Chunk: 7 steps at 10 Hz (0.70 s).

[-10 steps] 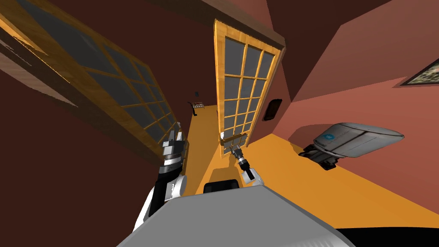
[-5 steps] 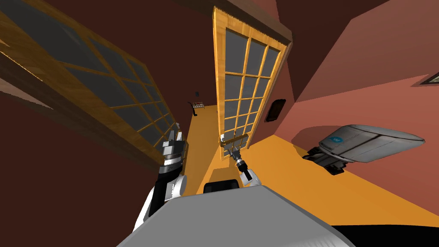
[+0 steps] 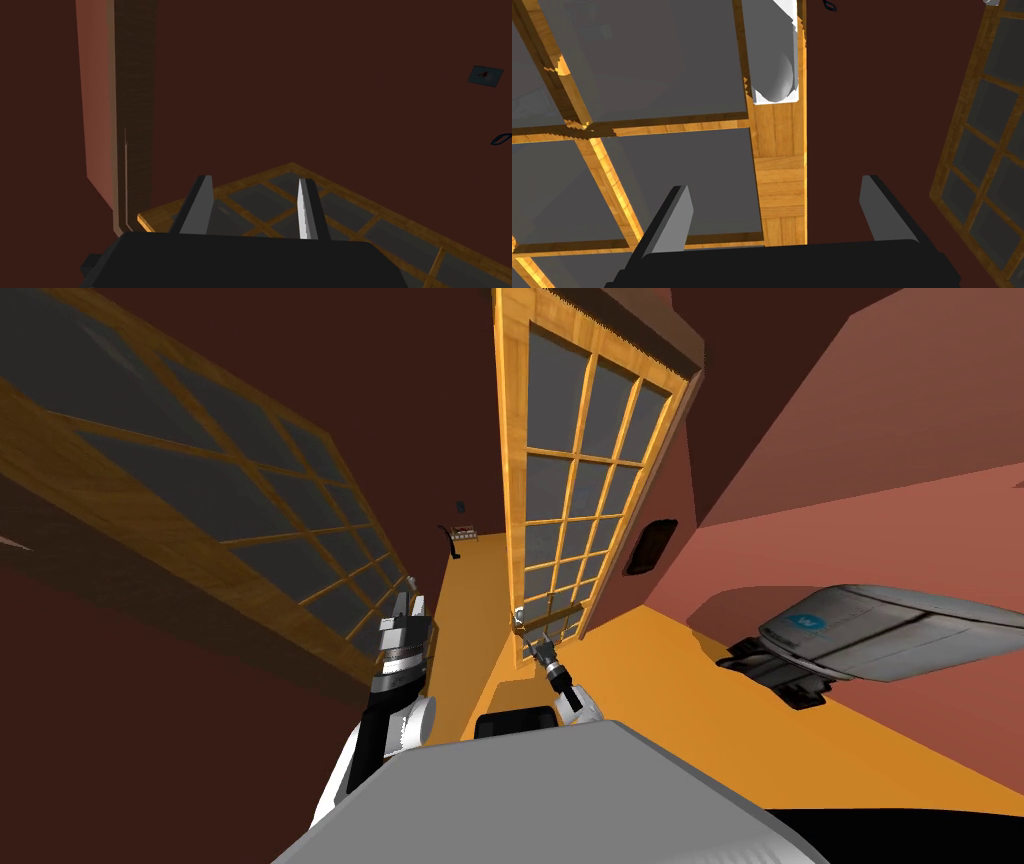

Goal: Push the door open

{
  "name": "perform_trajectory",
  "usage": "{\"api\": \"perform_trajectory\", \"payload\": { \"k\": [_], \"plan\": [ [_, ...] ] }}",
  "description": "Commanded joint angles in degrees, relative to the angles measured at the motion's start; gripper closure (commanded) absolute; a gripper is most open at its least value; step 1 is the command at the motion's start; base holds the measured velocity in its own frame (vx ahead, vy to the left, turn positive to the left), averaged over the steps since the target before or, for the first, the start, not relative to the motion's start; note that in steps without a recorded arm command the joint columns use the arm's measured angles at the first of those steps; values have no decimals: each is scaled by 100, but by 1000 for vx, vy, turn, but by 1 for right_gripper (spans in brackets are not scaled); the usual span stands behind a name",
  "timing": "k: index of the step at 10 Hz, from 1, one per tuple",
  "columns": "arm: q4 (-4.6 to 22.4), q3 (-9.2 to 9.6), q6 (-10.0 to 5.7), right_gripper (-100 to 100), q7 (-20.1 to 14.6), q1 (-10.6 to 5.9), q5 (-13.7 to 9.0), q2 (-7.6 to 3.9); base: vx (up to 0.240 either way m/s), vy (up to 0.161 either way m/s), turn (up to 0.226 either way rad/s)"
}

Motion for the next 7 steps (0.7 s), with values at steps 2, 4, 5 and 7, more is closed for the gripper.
{"api": "perform_trajectory", "payload": {
  "k": [2, 4, 5, 7],
  "plan": [
    [309, -10, -44, -100, 261, -118, 63, 118, 104, -24, 15],
    [311, -33, -59, -100, 219, -136, 33, -85, 66, 15, 12],
    [318, -41, -59, -100, 225, -138, 28, -155, 159, 48, 24],
    [331, -55, -60, -100, 237, -143, 18, -227, 123, 32, 14]
  ]
}}
